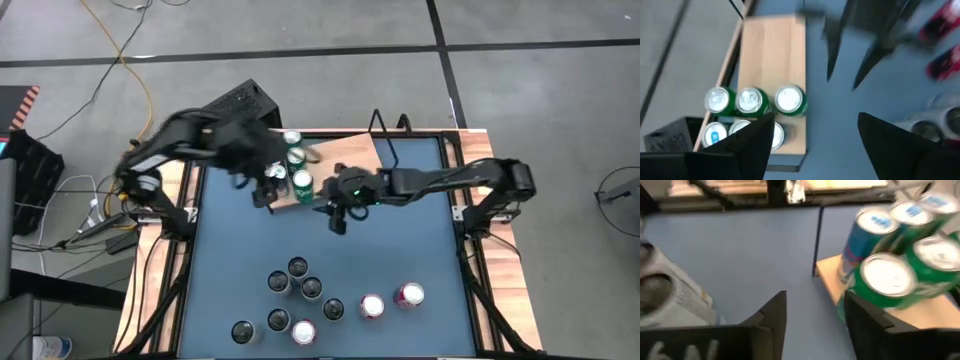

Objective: Place canned beverage on shelf
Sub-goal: Put the green soda can on the shelf aligned with the other green soda cans

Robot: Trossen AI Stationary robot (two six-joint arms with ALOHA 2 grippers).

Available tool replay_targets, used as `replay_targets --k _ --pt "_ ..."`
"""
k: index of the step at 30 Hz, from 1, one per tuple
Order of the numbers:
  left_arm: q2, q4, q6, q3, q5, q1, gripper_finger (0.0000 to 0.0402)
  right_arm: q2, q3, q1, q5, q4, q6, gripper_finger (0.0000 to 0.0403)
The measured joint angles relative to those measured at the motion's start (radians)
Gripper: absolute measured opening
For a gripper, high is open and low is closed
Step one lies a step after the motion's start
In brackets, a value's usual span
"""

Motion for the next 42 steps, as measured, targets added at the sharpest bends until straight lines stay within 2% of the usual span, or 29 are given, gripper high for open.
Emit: replay_targets --k 5,9,13,15,19,22,31,42 --pt "-0.085 0.011 -0.102 0.0 -0.172 -0.109 0.0219 0.104 -0.001 0.017 0.001 0.029 -0.017 0.0093" --pt "-0.104 0.011 -0.138 -0.001 -0.269 -0.187 0.0147 0.173 0.0 0.021 0.001 0.039 -0.018 0.0015" --pt "-0.111 0.024 -0.139 -0.001 -0.302 -0.257 0.0041 0.223 0.0 0.012 0.001 0.057 -0.006 0.0012" --pt "-0.111 0.039 -0.134 -0.001 -0.352 -0.296 0.0013 0.24 0.001 0.011 0.005 0.07 -0.001 0.0008" --pt "-0.146 0.036 -0.152 -0.003 -0.49 -0.382 0.0002 0.242 0.0 0.011 0.049 0.089 -0.016 0.0002" --pt "-0.186 0.034 -0.191 0.0 -0.549 -0.431 0.0 0.241 0.001 -0.002 0.077 0.102 -0.026 0.0" --pt "-0.208 -0.005 -0.283 -0.001 -0.591 -0.499 0.0 0.241 0.001 -0.07 0.075 0.141 -0.029 0.0" --pt "-0.204 -0.046 -0.324 -0.022 -0.608 -0.527 0.0 0.241 0.001 -0.127 0.029 0.168 -0.029 0.0"
